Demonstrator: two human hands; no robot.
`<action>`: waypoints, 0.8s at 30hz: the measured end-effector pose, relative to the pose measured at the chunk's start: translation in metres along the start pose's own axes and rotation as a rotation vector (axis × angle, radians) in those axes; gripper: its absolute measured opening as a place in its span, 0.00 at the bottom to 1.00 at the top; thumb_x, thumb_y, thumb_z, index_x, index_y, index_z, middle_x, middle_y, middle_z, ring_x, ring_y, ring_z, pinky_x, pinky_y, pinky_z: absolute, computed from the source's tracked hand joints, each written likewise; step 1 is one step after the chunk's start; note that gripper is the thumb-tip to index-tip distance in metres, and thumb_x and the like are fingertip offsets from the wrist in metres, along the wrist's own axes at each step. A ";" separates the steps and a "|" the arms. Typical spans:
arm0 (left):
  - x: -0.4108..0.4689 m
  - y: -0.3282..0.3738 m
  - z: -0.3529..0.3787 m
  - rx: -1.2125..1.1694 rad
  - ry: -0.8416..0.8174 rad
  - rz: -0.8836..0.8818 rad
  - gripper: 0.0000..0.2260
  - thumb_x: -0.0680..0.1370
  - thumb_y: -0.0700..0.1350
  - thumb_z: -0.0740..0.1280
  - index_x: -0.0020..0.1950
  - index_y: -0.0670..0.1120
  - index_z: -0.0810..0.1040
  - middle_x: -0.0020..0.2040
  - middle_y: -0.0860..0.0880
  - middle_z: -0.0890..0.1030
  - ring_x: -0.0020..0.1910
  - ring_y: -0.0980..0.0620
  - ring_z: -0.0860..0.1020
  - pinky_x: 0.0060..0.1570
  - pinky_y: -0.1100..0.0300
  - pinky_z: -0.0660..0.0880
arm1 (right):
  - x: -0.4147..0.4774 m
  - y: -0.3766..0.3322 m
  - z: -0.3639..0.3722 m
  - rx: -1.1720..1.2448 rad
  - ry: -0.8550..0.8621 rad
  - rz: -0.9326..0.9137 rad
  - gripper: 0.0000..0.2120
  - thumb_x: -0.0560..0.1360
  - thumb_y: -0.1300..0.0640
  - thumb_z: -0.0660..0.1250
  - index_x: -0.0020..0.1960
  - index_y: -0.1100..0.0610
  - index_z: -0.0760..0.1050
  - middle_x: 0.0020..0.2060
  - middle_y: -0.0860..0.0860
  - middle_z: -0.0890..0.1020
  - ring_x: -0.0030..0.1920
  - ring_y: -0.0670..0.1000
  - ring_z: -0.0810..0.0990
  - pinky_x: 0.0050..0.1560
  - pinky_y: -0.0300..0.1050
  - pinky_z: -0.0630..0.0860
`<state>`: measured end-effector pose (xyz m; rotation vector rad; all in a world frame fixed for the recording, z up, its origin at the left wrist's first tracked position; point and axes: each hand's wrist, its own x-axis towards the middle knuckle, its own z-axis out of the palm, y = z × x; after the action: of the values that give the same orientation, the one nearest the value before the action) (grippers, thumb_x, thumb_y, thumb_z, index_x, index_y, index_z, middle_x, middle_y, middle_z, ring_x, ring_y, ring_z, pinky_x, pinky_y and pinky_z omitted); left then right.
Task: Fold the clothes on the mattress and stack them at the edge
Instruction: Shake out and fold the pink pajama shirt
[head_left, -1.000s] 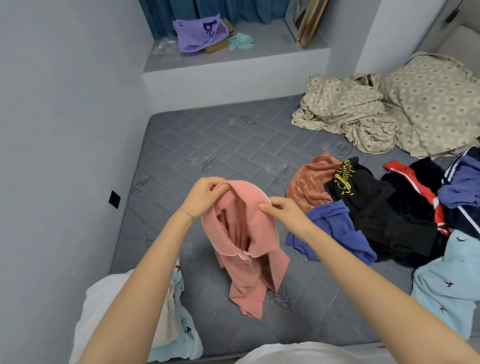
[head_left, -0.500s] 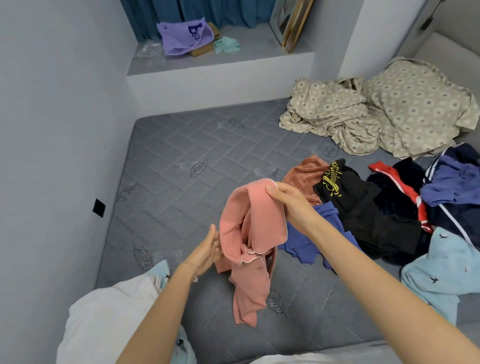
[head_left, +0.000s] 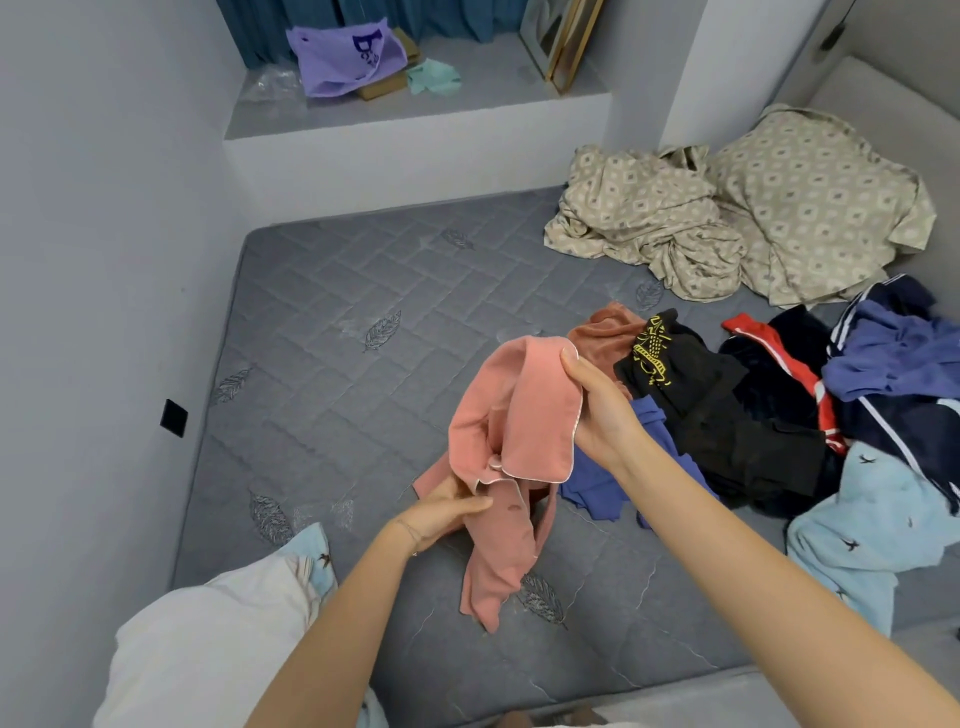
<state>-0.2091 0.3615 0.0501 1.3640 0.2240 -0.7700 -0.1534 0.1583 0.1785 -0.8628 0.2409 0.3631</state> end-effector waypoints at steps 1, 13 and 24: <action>0.003 0.001 0.000 -0.007 0.026 0.016 0.19 0.77 0.31 0.64 0.64 0.48 0.69 0.58 0.52 0.78 0.52 0.63 0.79 0.48 0.68 0.76 | -0.001 -0.001 0.000 -0.002 0.001 0.002 0.11 0.81 0.56 0.58 0.56 0.59 0.76 0.42 0.52 0.83 0.42 0.48 0.83 0.44 0.42 0.80; -0.013 0.056 -0.025 0.188 0.239 0.303 0.09 0.79 0.32 0.61 0.48 0.46 0.73 0.46 0.50 0.76 0.45 0.57 0.73 0.49 0.61 0.69 | -0.020 -0.008 0.004 -0.712 0.215 -0.452 0.11 0.79 0.59 0.64 0.52 0.66 0.79 0.43 0.57 0.80 0.46 0.47 0.75 0.49 0.44 0.72; -0.081 0.110 -0.032 0.398 0.397 0.476 0.10 0.80 0.42 0.64 0.46 0.33 0.73 0.39 0.45 0.70 0.39 0.53 0.68 0.39 0.60 0.64 | -0.047 -0.014 0.004 -1.004 0.329 -0.595 0.09 0.80 0.55 0.62 0.43 0.53 0.77 0.36 0.40 0.77 0.38 0.34 0.73 0.41 0.31 0.68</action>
<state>-0.1930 0.4216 0.1753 1.8546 0.0474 -0.1392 -0.1907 0.1431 0.2067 -1.9260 0.0788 -0.2676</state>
